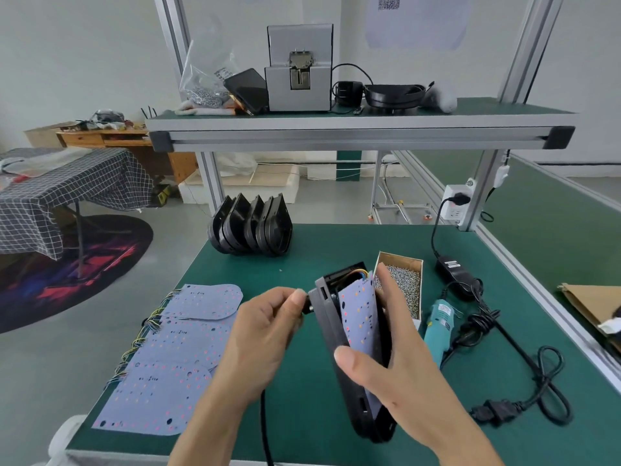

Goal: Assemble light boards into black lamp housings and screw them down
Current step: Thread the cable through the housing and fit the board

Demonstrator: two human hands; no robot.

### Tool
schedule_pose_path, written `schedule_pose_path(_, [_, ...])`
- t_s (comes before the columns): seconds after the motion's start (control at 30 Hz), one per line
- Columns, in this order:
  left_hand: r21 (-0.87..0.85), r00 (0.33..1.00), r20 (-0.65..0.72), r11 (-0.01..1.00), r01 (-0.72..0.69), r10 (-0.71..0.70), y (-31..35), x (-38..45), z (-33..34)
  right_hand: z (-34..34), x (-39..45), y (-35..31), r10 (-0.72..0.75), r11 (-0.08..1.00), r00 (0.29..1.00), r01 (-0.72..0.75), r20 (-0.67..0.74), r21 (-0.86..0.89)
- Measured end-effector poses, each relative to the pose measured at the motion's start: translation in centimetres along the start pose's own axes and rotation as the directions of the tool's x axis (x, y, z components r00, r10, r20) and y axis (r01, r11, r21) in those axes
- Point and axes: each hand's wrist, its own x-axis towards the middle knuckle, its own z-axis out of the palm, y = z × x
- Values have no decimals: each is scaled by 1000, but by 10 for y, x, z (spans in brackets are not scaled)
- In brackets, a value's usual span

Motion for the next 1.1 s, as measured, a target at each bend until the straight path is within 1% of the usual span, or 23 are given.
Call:
schedule_pose_path(0.07, [-22,998,40,999,47,-46,3,5,-5,-5,-2,-1,9,999,1000,-10,12,37])
schedule_pose_path(0.13, [-43,995,60,996,78,-76,4,8,-7,-6,-3,0,15,997,1000,-15,-10,70])
schedule_pose_path(0.2, [-9,995,61,997,77,-76,3,6,-4,-4,-4,1,14,996,999,-11,-36,87])
schedule_pose_path(0.3, [23,985,146,995,93,-95,-3,-7,5,-5,-1,8,44,990,996,-33,-74,139])
schedule_pose_path(0.33, [30,984,136,993,111,-114,-5,-11,6,-6,-1,11,57,986,995,-44,-78,163])
schedule_pose_path(0.43, [-29,982,-25,983,184,-185,-5,-12,-2,-5,-2,19,92,973,996,-85,-20,215])
schedule_pose_path(0.5, [-50,974,-86,977,206,-210,-4,-12,-5,-4,-4,25,99,964,995,-95,-4,248])
schedule_pose_path(0.57, [-86,976,-38,973,212,-216,2,-14,-3,-3,-3,24,95,952,995,-88,-8,292])
schedule_pose_path(0.63, [-93,973,74,970,225,-218,11,-16,-1,-2,1,19,97,930,995,-83,-20,358])
schedule_pose_path(0.7, [3,972,146,983,185,-184,20,-18,-3,1,3,17,88,893,995,-60,-42,447])
schedule_pose_path(0.77, [95,977,178,991,99,-115,30,-20,-5,4,0,17,71,826,996,-33,-45,562])
schedule_pose_path(0.8, [108,981,176,993,57,-75,35,-20,-5,6,-4,19,81,766,996,-40,-35,642])
schedule_pose_path(0.87, [119,988,152,992,-29,11,45,-20,-3,13,-10,27,119,605,993,-91,23,791])
schedule_pose_path(0.9, [138,991,123,988,-64,47,50,-20,-2,18,-12,31,129,544,990,-115,53,831])
schedule_pose_path(0.93, [164,993,91,983,-88,74,54,-20,1,22,-12,37,142,512,987,-134,70,848])
schedule_pose_path(1.0, [213,991,58,968,-129,119,61,-19,6,27,-10,47,169,475,982,-155,83,866])
schedule_pose_path(1.03, [228,990,55,964,-139,130,64,-19,8,29,-7,50,176,482,981,-158,81,862])
schedule_pose_path(1.1, [221,991,60,966,-133,123,68,-17,10,29,-1,53,189,566,981,-142,40,812])
